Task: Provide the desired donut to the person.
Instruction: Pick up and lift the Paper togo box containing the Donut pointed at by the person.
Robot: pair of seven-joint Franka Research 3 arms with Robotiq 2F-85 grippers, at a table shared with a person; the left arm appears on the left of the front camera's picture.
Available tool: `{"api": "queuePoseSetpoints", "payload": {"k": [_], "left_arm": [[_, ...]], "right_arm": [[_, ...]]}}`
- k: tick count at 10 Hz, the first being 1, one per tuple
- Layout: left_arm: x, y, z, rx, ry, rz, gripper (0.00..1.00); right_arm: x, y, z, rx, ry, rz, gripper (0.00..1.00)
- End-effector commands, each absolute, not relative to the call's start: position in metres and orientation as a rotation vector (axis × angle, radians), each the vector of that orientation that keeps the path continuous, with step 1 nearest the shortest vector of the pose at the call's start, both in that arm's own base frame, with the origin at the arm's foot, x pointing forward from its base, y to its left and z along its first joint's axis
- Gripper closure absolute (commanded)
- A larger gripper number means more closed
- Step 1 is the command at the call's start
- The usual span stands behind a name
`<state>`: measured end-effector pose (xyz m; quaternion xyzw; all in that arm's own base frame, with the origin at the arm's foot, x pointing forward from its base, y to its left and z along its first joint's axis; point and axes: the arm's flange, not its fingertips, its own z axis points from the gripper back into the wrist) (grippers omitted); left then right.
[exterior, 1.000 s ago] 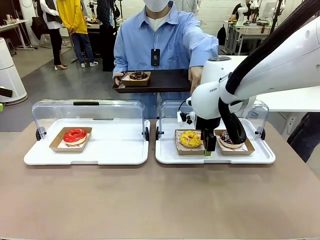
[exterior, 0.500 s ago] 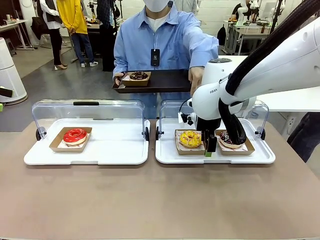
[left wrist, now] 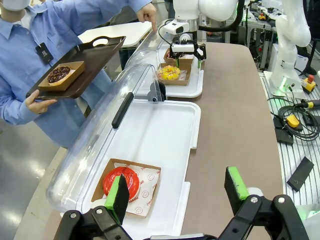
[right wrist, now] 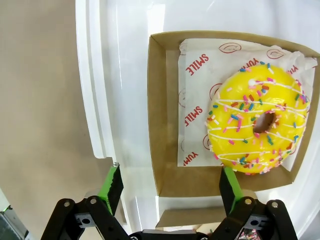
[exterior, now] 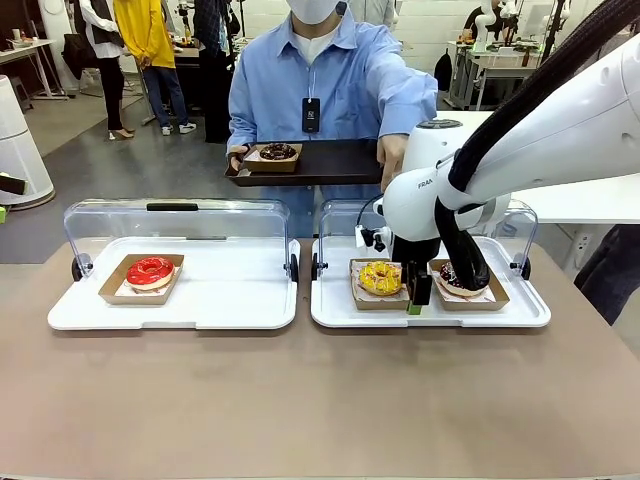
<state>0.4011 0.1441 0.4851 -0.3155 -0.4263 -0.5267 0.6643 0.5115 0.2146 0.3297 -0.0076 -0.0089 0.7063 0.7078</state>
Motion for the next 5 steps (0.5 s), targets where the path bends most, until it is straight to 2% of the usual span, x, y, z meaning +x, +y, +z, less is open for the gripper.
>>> {"api": "queuePoseSetpoints", "payload": {"k": [1, 5], "left_arm": [[0.4001, 0.144, 0.4864, -0.717, -0.972, -1.171, 0.0], [0.4001, 0.144, 0.4864, -0.717, -0.972, -1.171, 0.0]], "right_arm": [[0.5176, 0.2139, 0.3256, 0.024, -0.046, 1.581, 0.0], [0.5188, 0.2134, 0.3231, 0.035, -0.038, 1.572, 0.0]]}}
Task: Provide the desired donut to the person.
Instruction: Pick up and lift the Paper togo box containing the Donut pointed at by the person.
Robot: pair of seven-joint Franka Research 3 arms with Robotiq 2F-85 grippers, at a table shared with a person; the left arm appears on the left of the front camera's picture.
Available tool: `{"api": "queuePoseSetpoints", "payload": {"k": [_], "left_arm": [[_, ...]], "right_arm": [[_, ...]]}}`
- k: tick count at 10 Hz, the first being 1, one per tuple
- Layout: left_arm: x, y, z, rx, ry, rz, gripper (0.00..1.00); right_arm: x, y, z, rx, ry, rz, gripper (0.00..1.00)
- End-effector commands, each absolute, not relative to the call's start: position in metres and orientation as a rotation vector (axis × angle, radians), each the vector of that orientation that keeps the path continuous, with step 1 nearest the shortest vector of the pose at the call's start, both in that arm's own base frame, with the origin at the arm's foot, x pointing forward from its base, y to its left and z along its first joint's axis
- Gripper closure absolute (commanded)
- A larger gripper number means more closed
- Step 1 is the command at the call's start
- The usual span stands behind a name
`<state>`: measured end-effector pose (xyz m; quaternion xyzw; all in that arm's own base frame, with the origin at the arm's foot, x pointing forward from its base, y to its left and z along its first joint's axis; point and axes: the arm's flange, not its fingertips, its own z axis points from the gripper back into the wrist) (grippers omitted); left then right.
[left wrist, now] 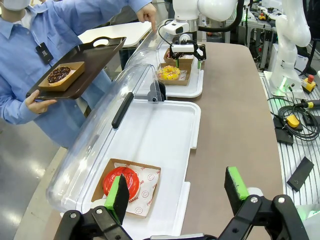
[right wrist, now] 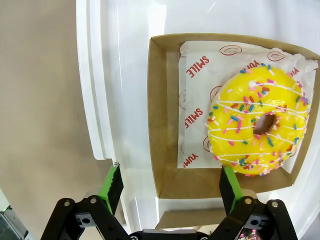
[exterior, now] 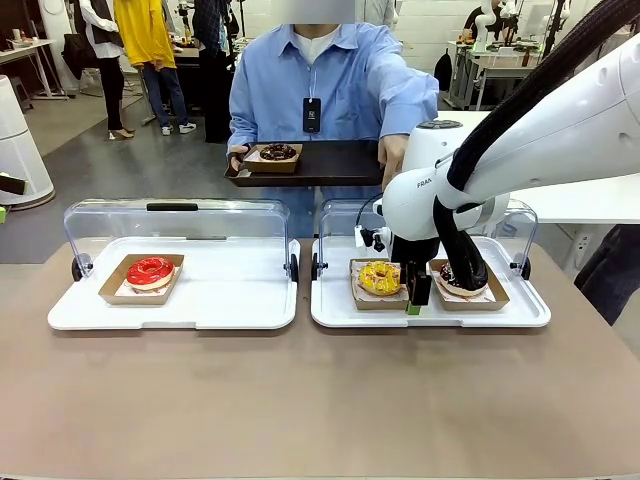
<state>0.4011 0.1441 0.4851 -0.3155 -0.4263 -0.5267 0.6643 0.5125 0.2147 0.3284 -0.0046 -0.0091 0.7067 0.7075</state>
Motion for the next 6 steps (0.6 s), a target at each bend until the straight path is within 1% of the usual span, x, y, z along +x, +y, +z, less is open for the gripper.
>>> {"api": "queuePoseSetpoints", "payload": {"k": [1, 3, 4, 5, 6], "left_arm": [[0.4001, 0.144, 0.4864, -0.717, -0.972, -1.171, 0.0], [0.4001, 0.144, 0.4864, -0.717, -0.972, -1.171, 0.0], [0.4001, 0.144, 0.4864, -0.717, -0.972, -1.171, 0.0], [0.4001, 0.144, 0.4864, -0.717, -0.972, -1.171, 0.0], [0.4001, 0.144, 0.4864, -0.717, -0.972, -1.171, 0.0]], "right_arm": [[0.5186, 0.2129, 0.3225, 0.038, -0.036, 1.57, 0.0], [0.5194, 0.2123, 0.3214, 0.04, -0.031, 1.57, 0.0], [0.5198, 0.2121, 0.3209, 0.044, -0.028, 1.571, 0.02], [0.5194, 0.2125, 0.3206, 0.041, -0.031, 1.584, 0.6], [0.5195, 0.2127, 0.3202, 0.044, -0.032, 1.582, 0.62]]}}
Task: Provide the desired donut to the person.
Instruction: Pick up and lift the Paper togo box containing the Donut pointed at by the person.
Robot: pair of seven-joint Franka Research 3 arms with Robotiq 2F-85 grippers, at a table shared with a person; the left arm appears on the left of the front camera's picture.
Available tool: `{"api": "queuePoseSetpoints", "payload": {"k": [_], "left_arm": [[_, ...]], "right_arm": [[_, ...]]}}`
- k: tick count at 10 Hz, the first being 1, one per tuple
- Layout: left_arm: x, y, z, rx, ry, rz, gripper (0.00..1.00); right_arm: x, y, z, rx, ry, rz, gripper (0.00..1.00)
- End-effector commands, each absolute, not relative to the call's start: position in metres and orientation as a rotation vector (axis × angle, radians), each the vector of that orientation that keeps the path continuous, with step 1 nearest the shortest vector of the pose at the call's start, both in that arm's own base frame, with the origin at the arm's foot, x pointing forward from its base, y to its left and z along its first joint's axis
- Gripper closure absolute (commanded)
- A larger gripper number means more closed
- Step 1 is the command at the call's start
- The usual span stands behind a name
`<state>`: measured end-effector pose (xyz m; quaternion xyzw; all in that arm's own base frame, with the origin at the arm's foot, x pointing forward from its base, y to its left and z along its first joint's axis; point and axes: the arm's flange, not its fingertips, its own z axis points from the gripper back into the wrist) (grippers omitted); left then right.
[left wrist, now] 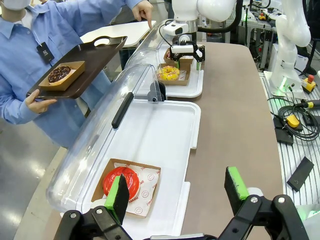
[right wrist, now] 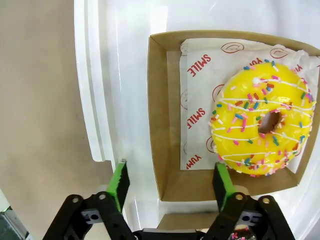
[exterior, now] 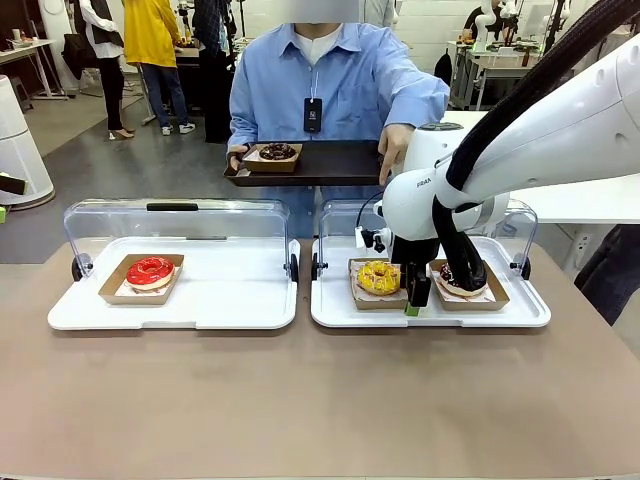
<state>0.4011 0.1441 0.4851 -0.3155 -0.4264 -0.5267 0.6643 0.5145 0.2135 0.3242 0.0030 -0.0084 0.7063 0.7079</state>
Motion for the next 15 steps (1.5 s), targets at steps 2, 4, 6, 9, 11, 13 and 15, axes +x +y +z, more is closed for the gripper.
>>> {"api": "queuePoseSetpoints", "payload": {"k": [2, 4, 6, 9, 11, 13, 15], "left_arm": [[0.4, 0.144, 0.486, -0.717, -0.972, -1.171, 0.0], [0.4, 0.144, 0.486, -0.717, -0.972, -1.171, 0.0], [0.4, 0.144, 0.486, -0.717, -0.972, -1.171, 0.0], [0.4, 0.144, 0.486, -0.717, -0.972, -1.171, 0.0], [0.4, 0.144, 0.486, -0.717, -0.972, -1.171, 0.0], [0.4, 0.144, 0.486, -0.717, -0.972, -1.171, 0.0], [0.4, 0.144, 0.486, -0.717, -0.972, -1.171, 0.0]], "right_arm": [[0.52, 0.212, 0.319, 0.047, -0.033, 1.578, 1.0], [0.52, 0.212, 0.319, 0.048, -0.035, 1.58, 0.87], [0.519, 0.212, 0.318, 0.046, -0.034, 1.581, 1.0], [0.515, 0.214, 0.322, 0.038, -0.042, 1.595, 1.0], [0.496, 0.225, 0.345, 0.036, -0.057, 1.57, 1.0], [0.459, 0.243, 0.388, 0.044, -0.023, 1.493, 1.0], [0.422, 0.253, 0.435, 0.046, 0.024, 1.452, 1.0]]}}
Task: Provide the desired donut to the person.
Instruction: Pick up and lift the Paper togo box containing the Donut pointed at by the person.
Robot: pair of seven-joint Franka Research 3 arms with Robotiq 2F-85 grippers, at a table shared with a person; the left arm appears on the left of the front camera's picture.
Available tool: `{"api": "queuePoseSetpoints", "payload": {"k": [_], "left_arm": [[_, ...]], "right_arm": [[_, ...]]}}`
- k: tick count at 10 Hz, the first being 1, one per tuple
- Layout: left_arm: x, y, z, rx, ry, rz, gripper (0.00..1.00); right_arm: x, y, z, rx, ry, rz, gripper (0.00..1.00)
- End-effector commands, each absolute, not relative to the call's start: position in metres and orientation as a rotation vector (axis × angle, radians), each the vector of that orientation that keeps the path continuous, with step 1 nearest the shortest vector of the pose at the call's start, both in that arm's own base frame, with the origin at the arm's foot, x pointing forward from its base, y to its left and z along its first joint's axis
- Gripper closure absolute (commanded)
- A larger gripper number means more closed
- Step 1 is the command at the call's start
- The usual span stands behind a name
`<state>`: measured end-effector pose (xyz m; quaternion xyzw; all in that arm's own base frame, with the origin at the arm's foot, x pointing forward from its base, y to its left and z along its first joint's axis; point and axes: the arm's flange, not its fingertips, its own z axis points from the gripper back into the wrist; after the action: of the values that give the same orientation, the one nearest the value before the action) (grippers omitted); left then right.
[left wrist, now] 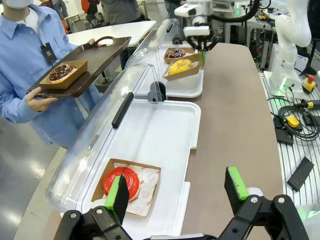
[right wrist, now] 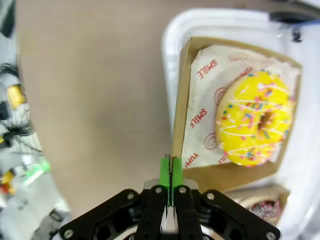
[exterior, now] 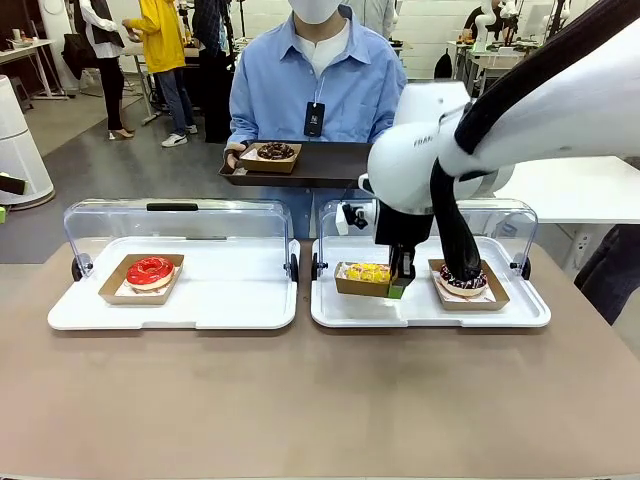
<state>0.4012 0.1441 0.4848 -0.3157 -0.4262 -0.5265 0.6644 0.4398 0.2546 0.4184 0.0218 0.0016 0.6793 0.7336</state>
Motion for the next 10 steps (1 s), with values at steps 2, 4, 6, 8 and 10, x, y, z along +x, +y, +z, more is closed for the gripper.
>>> {"api": "queuePoseSetpoints", "payload": {"k": [2, 4, 6, 8, 10], "left_arm": [[0.4, 0.144, 0.486, -0.717, -0.972, -1.171, 0.0], [0.4, 0.144, 0.486, -0.717, -0.972, -1.171, 0.0], [0.4, 0.144, 0.486, -0.717, -0.972, -1.171, 0.0], [0.4, 0.144, 0.486, -0.717, -0.972, -1.171, 0.0], [0.4, 0.144, 0.486, -0.717, -0.972, -1.171, 0.0]], "right_arm": [[0.395, 0.257, 0.475, 0.032, 0.113, 1.436, 1.0], [0.371, 0.261, 0.521, -0.02, 0.14, 1.462, 1.0], [0.363, 0.263, 0.569, -0.035, 0.092, 1.515, 1.0], [0.359, 0.265, 0.607, -0.062, 0.059, 1.551, 1.0], [0.362, 0.263, 0.625, -0.061, 0.002, 1.609, 1.0]]}}
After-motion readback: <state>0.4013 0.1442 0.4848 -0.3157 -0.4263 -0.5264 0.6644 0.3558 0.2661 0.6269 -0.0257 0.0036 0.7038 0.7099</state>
